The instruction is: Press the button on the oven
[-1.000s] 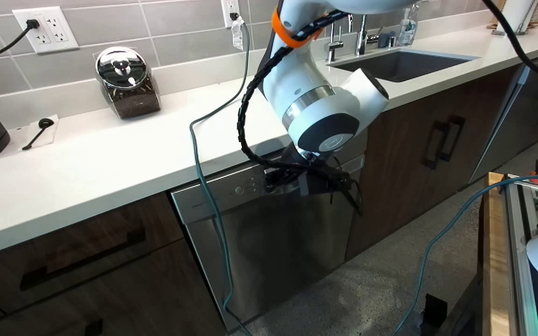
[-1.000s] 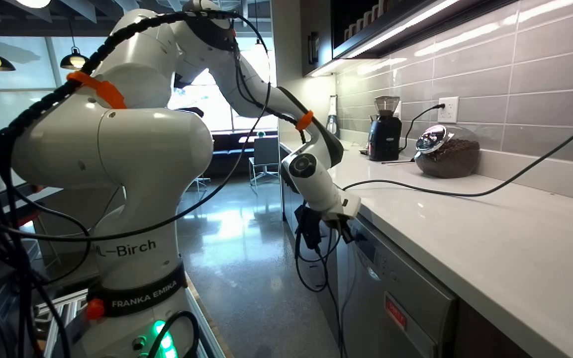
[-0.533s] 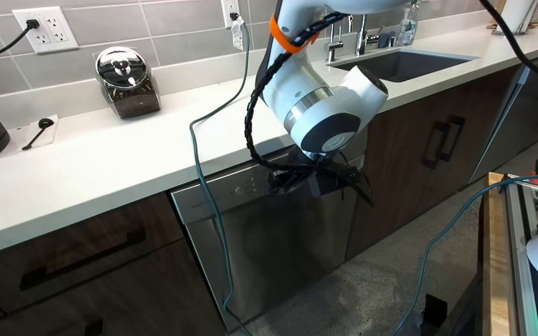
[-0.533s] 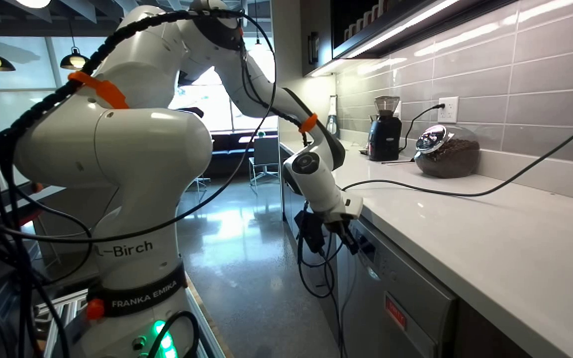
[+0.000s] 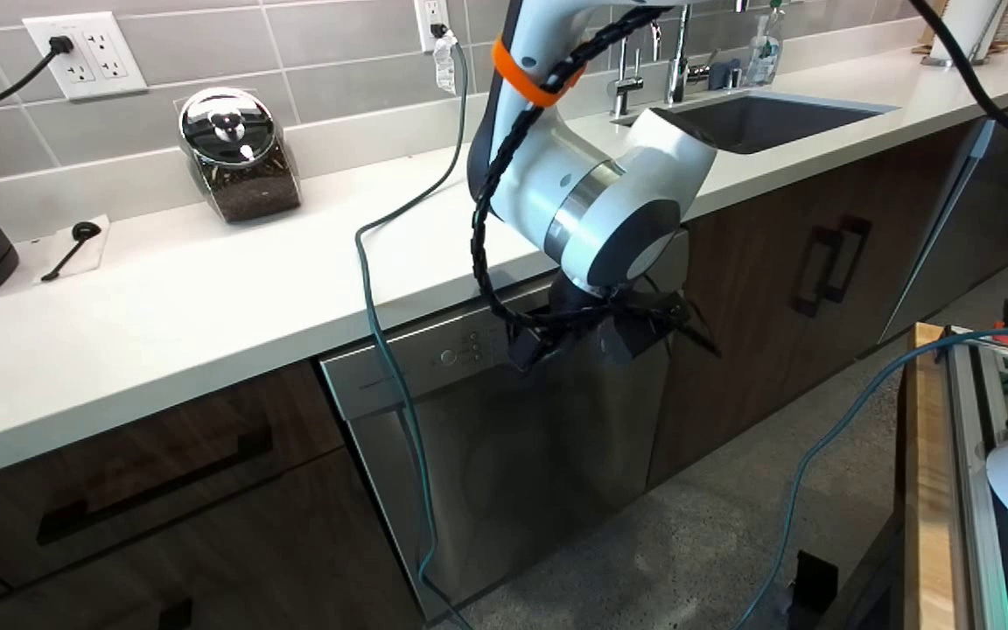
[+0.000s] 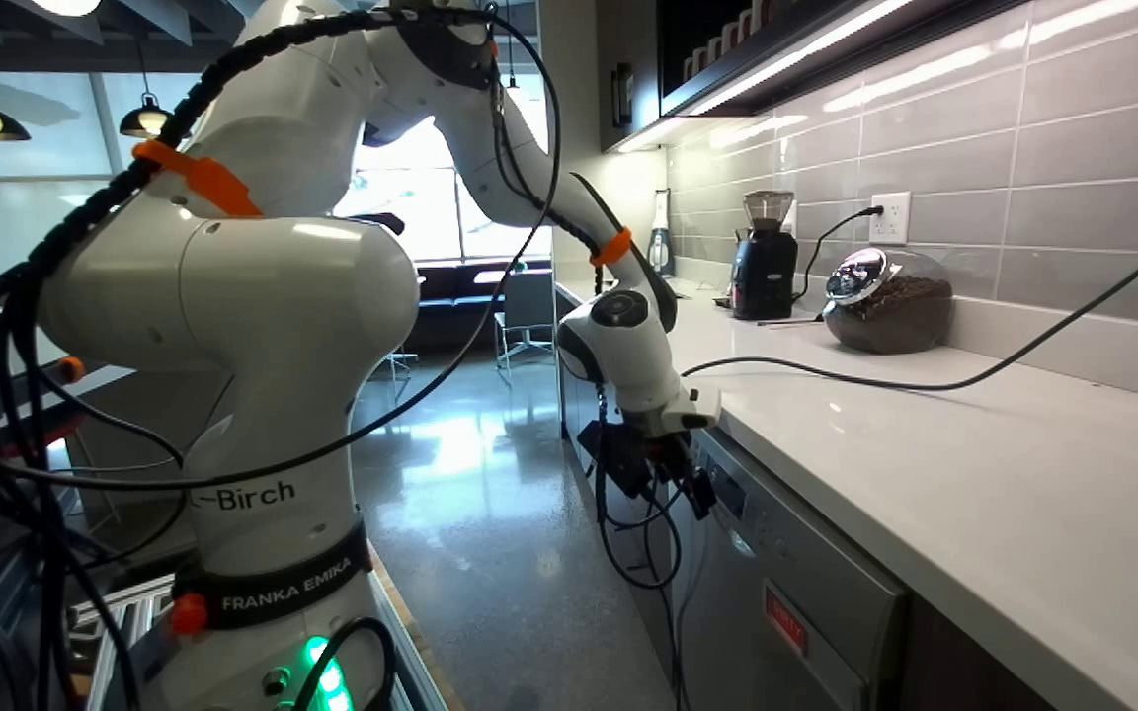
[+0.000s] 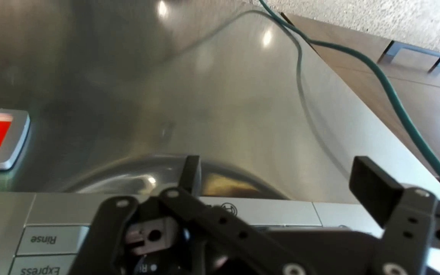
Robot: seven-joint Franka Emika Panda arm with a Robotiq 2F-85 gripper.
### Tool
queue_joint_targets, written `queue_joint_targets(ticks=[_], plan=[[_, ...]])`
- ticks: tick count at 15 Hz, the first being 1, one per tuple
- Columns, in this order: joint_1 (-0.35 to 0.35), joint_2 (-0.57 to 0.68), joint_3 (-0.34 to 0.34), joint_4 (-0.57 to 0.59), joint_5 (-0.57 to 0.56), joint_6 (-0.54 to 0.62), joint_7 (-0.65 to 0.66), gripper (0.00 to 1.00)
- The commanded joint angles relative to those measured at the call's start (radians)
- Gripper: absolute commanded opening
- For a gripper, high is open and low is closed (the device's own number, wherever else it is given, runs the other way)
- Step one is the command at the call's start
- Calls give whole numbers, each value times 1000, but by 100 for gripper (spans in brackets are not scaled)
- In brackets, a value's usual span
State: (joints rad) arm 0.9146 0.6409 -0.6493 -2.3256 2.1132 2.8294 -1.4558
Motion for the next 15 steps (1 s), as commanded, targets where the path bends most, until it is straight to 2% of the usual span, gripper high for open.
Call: queue_joint_targets(ticks=[1, 3, 7, 8, 9, 10, 11, 15], plan=[[-22, -69, 35, -60, -187, 4, 94, 100], [-21, -82, 38, -79, -289, 12, 176, 100], [7, -104, 18, -124, -538, 34, 430, 100], [-130, -166, 152, -127, -637, 117, 475, 100], [-150, -174, 174, -137, -708, 134, 533, 100], [-27, -136, 59, -148, -737, 74, 598, 100], [-33, -152, 64, -157, -795, 79, 646, 100], [31, -196, -27, -181, -983, 46, 783, 100]])
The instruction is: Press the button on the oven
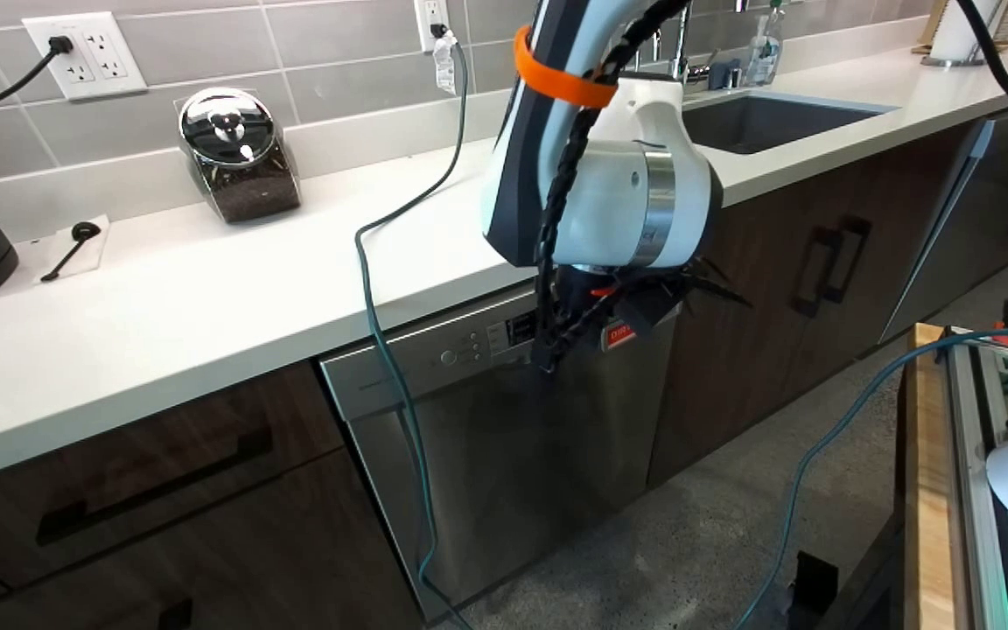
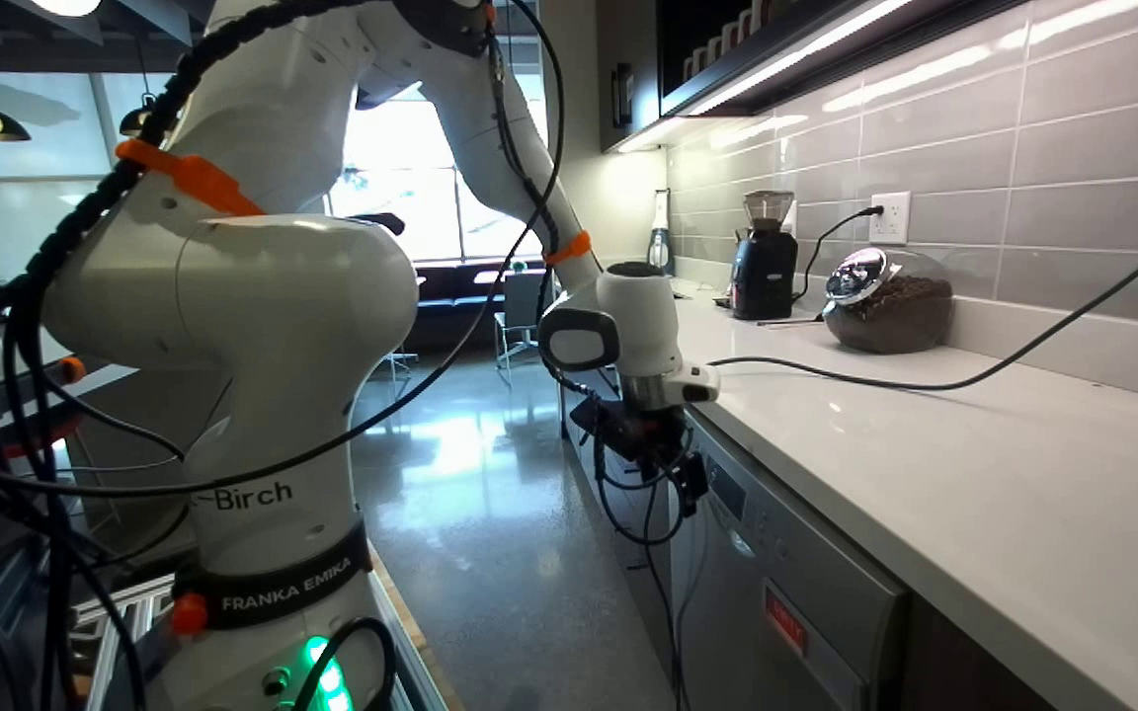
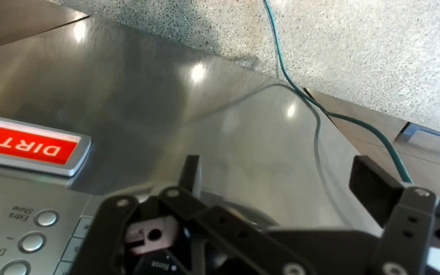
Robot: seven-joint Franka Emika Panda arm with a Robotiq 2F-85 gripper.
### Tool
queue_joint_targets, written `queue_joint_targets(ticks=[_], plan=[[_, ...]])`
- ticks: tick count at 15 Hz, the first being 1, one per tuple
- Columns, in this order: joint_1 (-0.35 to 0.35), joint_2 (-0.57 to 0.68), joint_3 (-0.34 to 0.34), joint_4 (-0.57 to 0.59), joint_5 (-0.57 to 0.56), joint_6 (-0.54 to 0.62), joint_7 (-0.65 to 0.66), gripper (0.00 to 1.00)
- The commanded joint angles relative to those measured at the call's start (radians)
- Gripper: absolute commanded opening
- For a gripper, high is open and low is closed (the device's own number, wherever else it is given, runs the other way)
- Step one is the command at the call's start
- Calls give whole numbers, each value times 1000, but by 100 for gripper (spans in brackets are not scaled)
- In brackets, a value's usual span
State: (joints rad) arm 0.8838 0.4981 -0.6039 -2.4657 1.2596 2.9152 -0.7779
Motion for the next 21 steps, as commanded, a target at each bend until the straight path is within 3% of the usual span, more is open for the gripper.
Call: queue_joint_targets(ticks=[1, 12, 21], plan=[[81, -64, -97, -44, -171, -52, 131, 100], [295, -135, -377, -5, -529, -210, 363, 100], [476, -159, -578, 41, -715, -356, 541, 100]])
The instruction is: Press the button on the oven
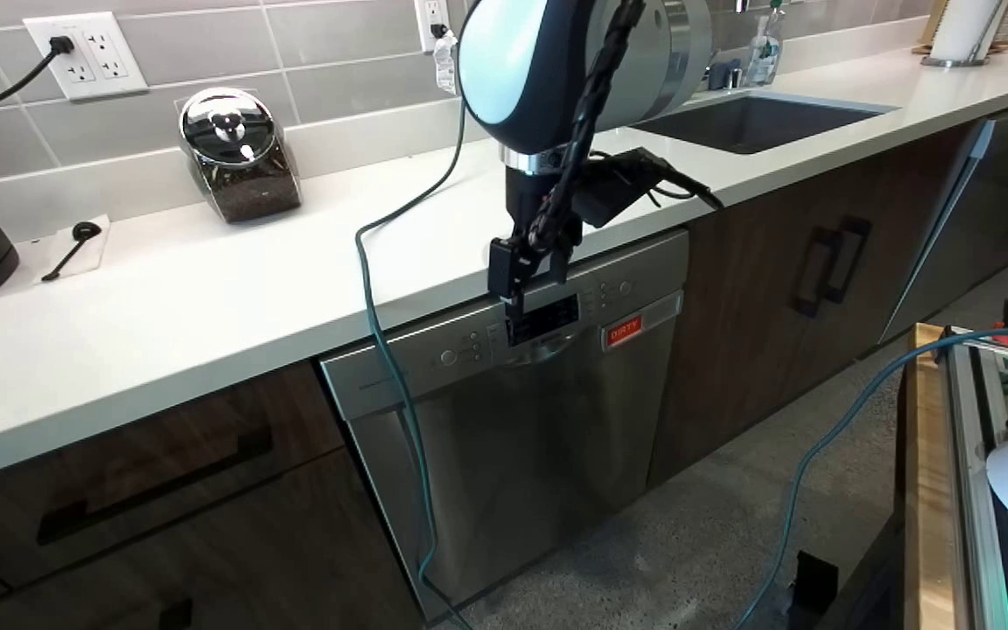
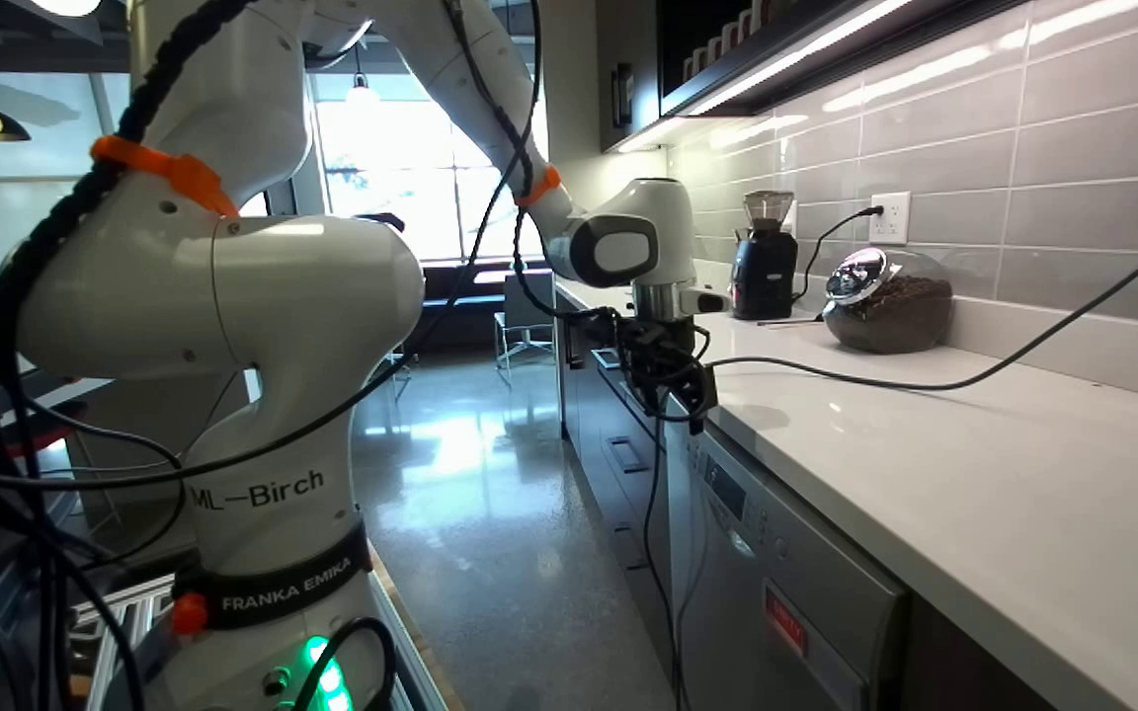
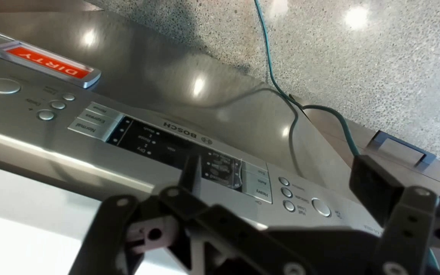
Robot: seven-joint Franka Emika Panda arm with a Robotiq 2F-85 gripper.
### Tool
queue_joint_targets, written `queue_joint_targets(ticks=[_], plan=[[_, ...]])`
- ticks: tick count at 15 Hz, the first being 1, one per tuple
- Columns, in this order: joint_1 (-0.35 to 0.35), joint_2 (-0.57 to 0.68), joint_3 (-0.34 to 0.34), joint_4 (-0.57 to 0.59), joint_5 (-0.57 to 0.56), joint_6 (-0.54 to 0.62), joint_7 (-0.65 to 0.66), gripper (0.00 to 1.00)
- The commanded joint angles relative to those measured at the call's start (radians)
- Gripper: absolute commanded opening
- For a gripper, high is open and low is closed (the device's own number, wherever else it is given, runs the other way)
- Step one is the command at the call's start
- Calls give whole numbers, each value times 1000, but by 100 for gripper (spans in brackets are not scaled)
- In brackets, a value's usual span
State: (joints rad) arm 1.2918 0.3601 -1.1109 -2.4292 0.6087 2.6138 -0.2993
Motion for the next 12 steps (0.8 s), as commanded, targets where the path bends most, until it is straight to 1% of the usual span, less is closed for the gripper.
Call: queue_joint_targets(ticks=[1, 4, 8, 9, 10, 11, 12], plan=[[86, -23, -89, 7, -78, -67, 70, 100], [138, -33, -145, 9, -107, -96, 90, 100], [190, -55, -205, 7, -120, -125, 75, 100], [185, -75, -198, 2, -105, -122, 47, 100], [55, -142, -70, -3, -266, -36, 177, 100], [165, -35, -176, 10, -88, -97, 53, 100], [167, -42, -177, 10, -88, -98, 52, 100]])
